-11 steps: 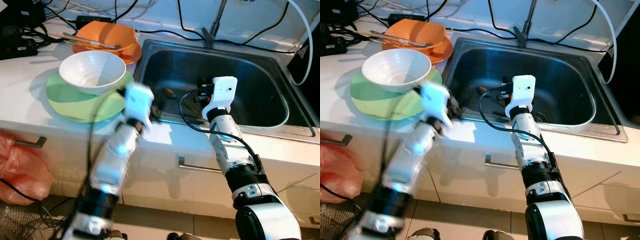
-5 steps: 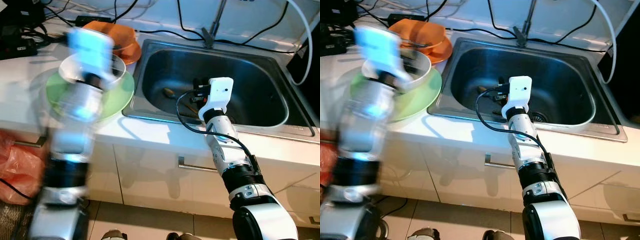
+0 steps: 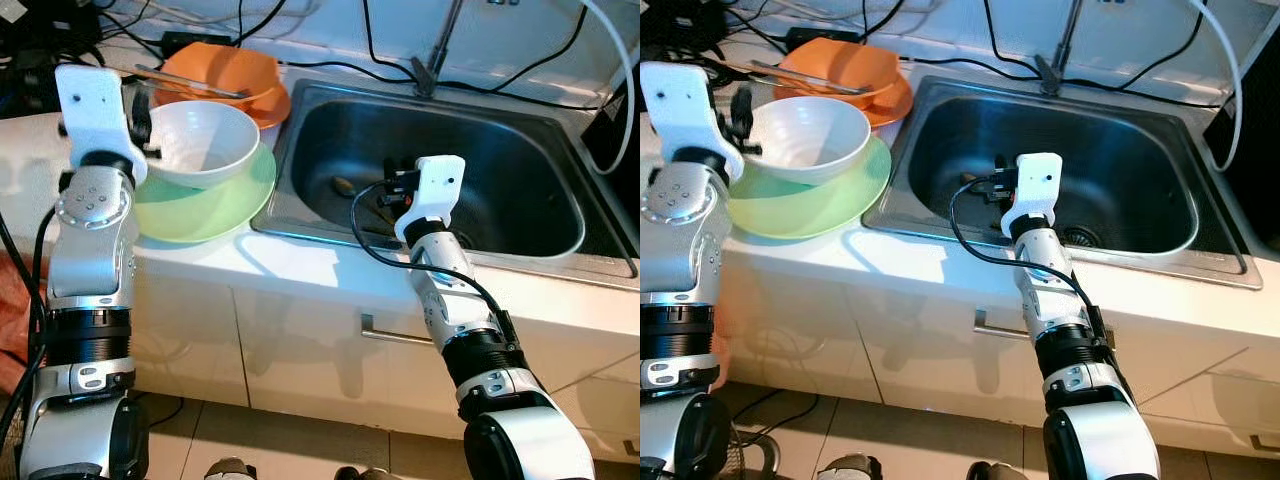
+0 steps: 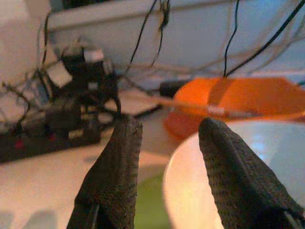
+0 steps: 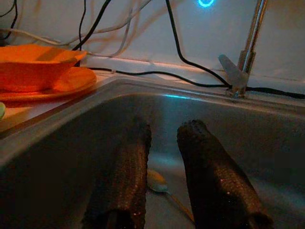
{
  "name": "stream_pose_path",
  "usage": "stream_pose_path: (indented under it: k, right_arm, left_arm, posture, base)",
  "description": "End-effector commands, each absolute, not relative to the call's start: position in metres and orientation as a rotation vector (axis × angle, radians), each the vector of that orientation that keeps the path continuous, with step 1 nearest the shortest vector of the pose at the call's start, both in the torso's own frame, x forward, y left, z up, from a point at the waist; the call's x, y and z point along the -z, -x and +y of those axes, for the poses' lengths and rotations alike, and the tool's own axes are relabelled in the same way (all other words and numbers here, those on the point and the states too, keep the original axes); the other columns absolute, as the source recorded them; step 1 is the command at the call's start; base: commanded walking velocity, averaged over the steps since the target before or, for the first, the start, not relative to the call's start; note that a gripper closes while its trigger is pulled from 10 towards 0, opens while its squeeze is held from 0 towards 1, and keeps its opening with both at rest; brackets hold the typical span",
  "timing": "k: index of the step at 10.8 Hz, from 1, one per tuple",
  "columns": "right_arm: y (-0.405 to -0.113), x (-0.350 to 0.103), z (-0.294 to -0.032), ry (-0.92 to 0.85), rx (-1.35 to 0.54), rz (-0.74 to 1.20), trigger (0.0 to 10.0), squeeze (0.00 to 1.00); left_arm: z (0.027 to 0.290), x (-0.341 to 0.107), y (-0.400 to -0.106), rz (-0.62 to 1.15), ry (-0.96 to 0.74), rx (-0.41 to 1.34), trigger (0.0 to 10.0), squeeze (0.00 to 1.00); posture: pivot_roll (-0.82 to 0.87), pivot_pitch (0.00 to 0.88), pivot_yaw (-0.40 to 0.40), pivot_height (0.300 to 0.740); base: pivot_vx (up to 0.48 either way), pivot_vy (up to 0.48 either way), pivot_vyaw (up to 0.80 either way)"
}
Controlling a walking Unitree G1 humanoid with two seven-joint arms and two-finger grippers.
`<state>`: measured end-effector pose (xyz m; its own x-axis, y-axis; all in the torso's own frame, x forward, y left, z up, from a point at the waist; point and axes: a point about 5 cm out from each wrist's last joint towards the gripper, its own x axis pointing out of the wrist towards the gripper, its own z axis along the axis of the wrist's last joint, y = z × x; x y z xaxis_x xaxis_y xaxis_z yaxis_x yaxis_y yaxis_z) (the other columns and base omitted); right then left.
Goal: Kitchen organization
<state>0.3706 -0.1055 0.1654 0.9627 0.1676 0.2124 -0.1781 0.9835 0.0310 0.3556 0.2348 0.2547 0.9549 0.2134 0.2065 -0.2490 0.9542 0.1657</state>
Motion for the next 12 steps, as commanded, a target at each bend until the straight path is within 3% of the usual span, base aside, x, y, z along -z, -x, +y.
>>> stream_pose_path:
  k: [1, 8, 12]
  right_arm:
    - [-0.369, -0.159, -0.110, -0.054, -0.163, -0.184, 10.0, 0.00]
    - [-0.369, -0.159, -0.108, -0.058, -0.182, -0.183, 10.0, 0.00]
    - [-0.369, -0.159, -0.108, -0.058, -0.182, -0.183, 10.0, 0.00]
  left_arm:
    - [0.236, -0.248, -0.356, -0.142, -0.169, -0.250, 10.0, 0.00]
    - [0.230, -0.229, -0.352, 0.024, -0.137, -0.242, 10.0, 0.00]
    - [0.225, -0.236, -0.349, -0.004, -0.047, -0.233, 10.0, 0.00]
  posture:
    - [0.15, 0.073, -0.075, 0.740]
    - [0.15, 0.080, -0.078, 0.740]
    - [0.15, 0.093, -0.083, 0.740]
  base:
    - [0.000, 0.000, 0.00]
    - [0.000, 0.000, 0.00]
    - [0.000, 0.000, 0.00]
